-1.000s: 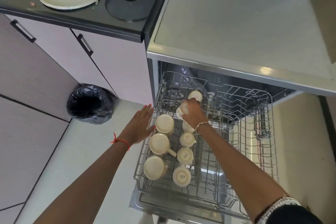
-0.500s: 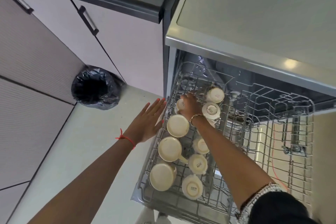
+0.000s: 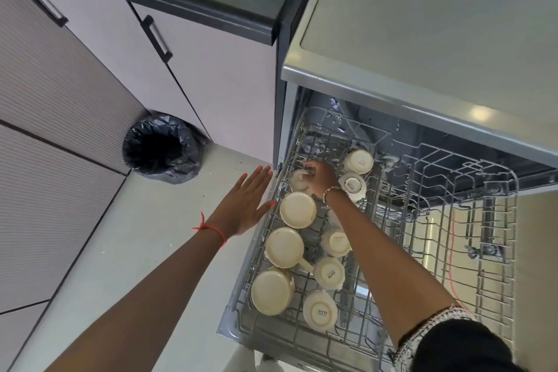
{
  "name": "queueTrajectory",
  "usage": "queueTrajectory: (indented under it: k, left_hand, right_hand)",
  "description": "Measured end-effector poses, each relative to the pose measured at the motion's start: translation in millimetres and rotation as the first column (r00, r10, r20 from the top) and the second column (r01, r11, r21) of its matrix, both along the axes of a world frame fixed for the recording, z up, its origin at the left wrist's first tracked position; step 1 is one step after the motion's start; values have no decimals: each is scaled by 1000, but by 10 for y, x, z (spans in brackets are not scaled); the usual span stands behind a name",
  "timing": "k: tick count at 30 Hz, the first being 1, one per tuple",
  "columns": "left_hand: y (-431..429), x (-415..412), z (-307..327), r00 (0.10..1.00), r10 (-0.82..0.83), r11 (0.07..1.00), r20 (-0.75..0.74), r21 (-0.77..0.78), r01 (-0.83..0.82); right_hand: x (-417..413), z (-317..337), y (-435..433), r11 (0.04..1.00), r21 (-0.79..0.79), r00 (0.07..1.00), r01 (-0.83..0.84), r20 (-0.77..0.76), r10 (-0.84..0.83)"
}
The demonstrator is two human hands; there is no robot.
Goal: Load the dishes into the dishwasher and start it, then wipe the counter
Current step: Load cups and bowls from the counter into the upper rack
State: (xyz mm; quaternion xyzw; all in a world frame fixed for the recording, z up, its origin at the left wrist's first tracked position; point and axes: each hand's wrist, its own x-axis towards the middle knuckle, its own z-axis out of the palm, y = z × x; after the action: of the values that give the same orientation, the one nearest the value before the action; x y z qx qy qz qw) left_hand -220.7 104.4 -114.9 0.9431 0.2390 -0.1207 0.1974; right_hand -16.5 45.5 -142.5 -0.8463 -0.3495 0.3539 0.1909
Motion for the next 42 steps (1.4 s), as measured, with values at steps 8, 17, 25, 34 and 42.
queueTrajectory:
  k: [8, 17, 25, 34, 42]
  left_hand:
    - [-58, -160, 264, 1000, -7, 999, -27, 50, 9]
    - [-280, -530, 953, 995, 100, 991, 0, 91, -100]
    - [-327, -1217, 1348, 968, 246, 964, 47, 93, -249]
    - [306, -2087, 1550, 957, 273, 958, 96, 67, -280]
    - [1324, -2990, 1801, 949, 288, 942, 132, 138, -305]
  right_hand:
    - [-48, 345, -201, 997, -59, 999, 46, -1, -46]
    - [-607, 1134, -477, 961, -73, 955, -267, 114, 274]
    - [-1302, 1783, -430, 902, -78, 878, -424, 207, 431]
    - [-2253, 1983, 181, 893, -21, 861, -449, 260, 438]
    - [-3077, 2315, 1175, 879, 55, 839, -474, 330, 432]
